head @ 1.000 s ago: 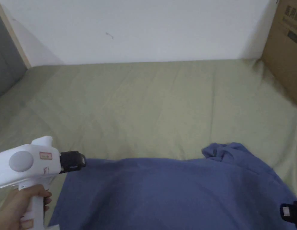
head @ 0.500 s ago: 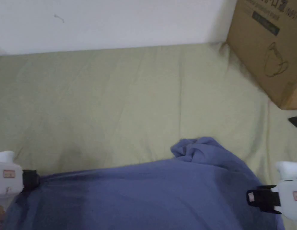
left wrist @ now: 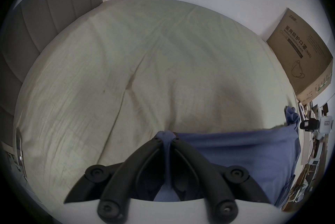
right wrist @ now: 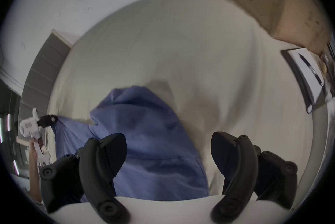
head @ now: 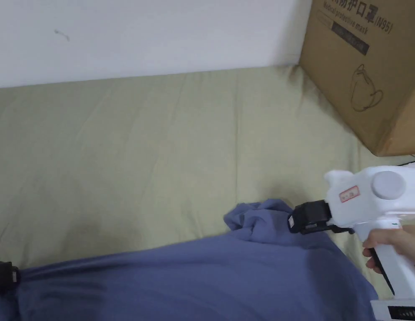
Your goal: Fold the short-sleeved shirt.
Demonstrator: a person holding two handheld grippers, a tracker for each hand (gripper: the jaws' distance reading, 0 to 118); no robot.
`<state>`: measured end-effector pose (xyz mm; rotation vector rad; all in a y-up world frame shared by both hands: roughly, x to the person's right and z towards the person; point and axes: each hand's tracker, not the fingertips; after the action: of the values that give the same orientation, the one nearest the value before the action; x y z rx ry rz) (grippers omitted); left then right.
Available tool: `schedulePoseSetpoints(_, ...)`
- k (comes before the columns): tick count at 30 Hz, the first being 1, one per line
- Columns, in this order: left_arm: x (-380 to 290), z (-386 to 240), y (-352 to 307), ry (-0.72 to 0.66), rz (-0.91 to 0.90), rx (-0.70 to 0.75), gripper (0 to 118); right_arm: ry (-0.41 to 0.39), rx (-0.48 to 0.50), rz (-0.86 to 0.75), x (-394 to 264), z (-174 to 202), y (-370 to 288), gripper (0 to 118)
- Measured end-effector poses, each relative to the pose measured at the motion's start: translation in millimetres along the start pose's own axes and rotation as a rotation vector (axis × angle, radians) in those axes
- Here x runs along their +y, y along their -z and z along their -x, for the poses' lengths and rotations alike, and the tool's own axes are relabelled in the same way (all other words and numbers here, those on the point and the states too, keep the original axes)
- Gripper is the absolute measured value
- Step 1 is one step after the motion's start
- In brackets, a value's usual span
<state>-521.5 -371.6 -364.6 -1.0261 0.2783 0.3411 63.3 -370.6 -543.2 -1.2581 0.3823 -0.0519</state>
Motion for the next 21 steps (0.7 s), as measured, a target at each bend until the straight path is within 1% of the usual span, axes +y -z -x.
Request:
schedulePoseSetpoints(1, -1.5, -0.7, 1.8, 0.007, 0.002, 0.004, 2, -0.013, -0.035, 0.058, 0.1, 3.7, 11.6, 93)
schedulePoseSetpoints(2, -2.4, -1.6, 3.1, 0.013, 0.005, 0.009, 2, -0.03, -0.068, 0.118, -0.9, 7.0, 24.9, 80)
schedulePoseSetpoints(3, -3.0, -2.4, 4.7, 0.017, 0.008, 0.012, 2, -0.08, -0.144, 0.128, -1.8, 10.7, 38.0, 79)
schedulePoseSetpoints(4, -3.9, -2.6, 6.4, 0.019, 0.008, 0.015, 2, -0.127, -0.126, 0.068, -3.3, 13.6, 39.4, 79)
schedulePoseSetpoints(5, -4.0, -2.5, 7.6, 0.019, 0.009, 0.018, 2, -0.113, -0.151, 0.074, -1.7, 16.0, 36.8, 75)
schedulePoseSetpoints(6, -3.9, -2.3, 7.7, 0.017, 0.009, 0.02, 2, -0.093, -0.148, 0.075, -0.3, 18.0, 33.1, 66)
schedulePoseSetpoints(7, -3.9, -2.3, 7.5, 0.018, 0.01, 0.022, 2, -0.114, -0.147, 0.059, -2.2, 20.5, 28.0, 57)
schedulePoseSetpoints(8, -3.6, -2.4, 6.8, 0.017, 0.01, 0.024, 2, -0.158, -0.172, 0.048, -2.9, 22.9, 25.7, 40)
schedulePoseSetpoints(9, -3.2, -3.1, 5.3, 0.016, 0.011, 0.025, 2, -0.164, -0.181, 0.052, -2.4, 22.7, 24.5, 22)
schedulePoseSetpoints(10, -3.1, -3.7, 1.9, 0.02, 0.012, 0.026, 2, -0.151, -0.17, 0.052, -1.3, 20.5, 22.5, 3)
schedulePoseSetpoints(11, -3.4, -3.9, -1.5, 0.023, 0.01, 0.023, 2, -0.137, -0.165, 0.047, -0.5, 21.1, 19.9, 2)
schedulePoseSetpoints(12, -3.9, -3.6, -5.6, 0.028, 0.008, 0.017, 2, -0.095, -0.138, 0.04, -1.5, 23.8, 16.2, 2)
schedulePoseSetpoints(14, -4.4, -3.7, -13.8, 0.035, 0.006, 0.02, 2, -0.165, -0.107, 0.052, -6.9, 32.0, 12.0, 2)
schedulePoseSetpoints(16, -4.2, -0.2, -25.6, 0.025, 0.002, 0.01, 2, -0.168, -0.125, 0.045, -10.1, 39.1, 3.0, 2)
schedulePoseSetpoints(18, -4.3, 0.3, -42.0, 0.019, -0.029, -0.001, 2, -0.168, -0.108, 0.031, -8.0, 41.2, -13.3, 2)
schedulePoseSetpoints(20, -2.5, -0.6, -60.5, 0.035, -0.061, -0.003, 2, -0.169, -0.118, -0.031, -3.6, 44.6, -40.0, 2)
schedulePoseSetpoints(21, -0.5, -3.0, -70.3, 0.053, -0.079, -0.01, 2, -0.175, -0.09, -0.061, 0.7, 45.0, -56.7, 2)
